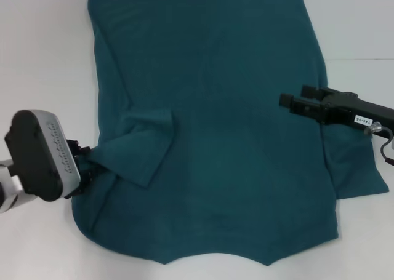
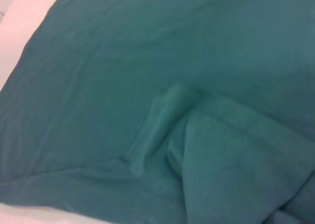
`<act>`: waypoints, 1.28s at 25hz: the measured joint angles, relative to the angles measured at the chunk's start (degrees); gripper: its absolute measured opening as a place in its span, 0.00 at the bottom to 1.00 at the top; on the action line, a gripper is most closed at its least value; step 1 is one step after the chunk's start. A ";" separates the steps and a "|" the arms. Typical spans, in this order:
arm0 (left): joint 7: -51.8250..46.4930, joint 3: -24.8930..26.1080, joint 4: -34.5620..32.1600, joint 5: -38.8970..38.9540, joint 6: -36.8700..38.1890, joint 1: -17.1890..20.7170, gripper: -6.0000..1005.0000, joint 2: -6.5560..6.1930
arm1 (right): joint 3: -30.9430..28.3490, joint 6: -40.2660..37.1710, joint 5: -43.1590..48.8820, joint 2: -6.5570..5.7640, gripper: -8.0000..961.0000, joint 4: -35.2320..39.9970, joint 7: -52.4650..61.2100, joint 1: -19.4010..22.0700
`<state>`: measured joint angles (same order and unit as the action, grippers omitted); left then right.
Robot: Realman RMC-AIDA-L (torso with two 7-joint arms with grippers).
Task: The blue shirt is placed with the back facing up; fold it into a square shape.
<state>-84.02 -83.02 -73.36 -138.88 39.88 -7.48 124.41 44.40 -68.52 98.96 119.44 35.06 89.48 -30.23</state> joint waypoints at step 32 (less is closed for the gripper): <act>-8.14 -4.15 -0.70 -2.63 2.68 -2.51 0.09 -0.07 | -0.18 0.21 0.01 -1.09 0.86 -0.26 2.39 0.55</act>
<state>-92.16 -87.17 -74.06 -141.51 42.56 -9.98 124.34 44.22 -68.32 98.96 118.35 34.80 91.87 -29.67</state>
